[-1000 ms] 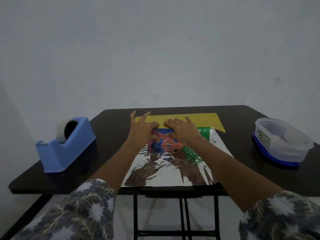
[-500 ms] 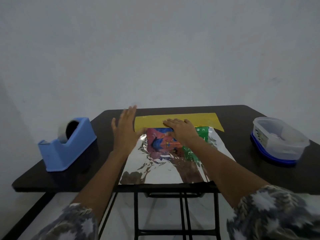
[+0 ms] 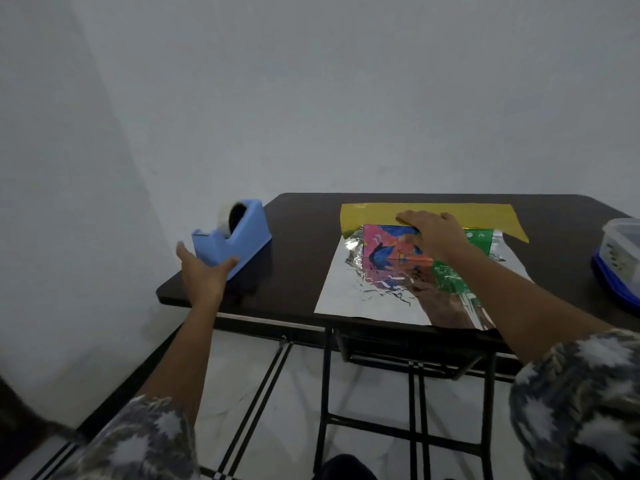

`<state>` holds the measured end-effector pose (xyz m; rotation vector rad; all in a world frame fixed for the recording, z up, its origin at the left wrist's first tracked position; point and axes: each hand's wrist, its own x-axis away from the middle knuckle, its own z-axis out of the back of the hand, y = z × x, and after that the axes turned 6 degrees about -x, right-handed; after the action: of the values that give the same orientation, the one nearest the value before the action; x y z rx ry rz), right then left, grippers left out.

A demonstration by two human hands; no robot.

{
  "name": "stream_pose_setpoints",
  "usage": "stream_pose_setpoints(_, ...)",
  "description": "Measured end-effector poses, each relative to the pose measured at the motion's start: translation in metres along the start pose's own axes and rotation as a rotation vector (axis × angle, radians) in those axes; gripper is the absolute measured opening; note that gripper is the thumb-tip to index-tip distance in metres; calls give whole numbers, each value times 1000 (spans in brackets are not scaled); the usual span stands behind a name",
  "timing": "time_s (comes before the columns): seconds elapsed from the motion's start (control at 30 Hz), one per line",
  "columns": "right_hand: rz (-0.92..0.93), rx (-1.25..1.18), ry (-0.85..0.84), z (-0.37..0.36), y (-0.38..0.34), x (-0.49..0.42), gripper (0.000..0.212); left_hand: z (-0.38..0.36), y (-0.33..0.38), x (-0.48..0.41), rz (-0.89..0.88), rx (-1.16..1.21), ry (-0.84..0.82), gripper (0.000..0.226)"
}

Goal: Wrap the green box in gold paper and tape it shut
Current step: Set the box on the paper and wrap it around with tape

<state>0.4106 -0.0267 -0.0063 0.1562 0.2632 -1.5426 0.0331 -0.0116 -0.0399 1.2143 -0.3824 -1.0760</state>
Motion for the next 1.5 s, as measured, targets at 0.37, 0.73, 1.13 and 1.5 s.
stream_pose_setpoints(0.37, 4, -22, 0, 0, -3, 1, 57, -15, 17, 6, -57, -202, -47, 51)
stream_pose_setpoints(0.73, 11, 0, -9, -3, -3, 1, 57, -72, 43, 27, -48, -155, -189, 75)
stream_pose_setpoints(1.13, 26, 1, -31, -5, -4, -2, 57, -133, 109, 92, -220, -65, -667, 12)
stream_pose_setpoints(1.5, 55, 44, -36, 3, -6, -1, 57, -158, 92, 92, -261, 17, -698, 39)
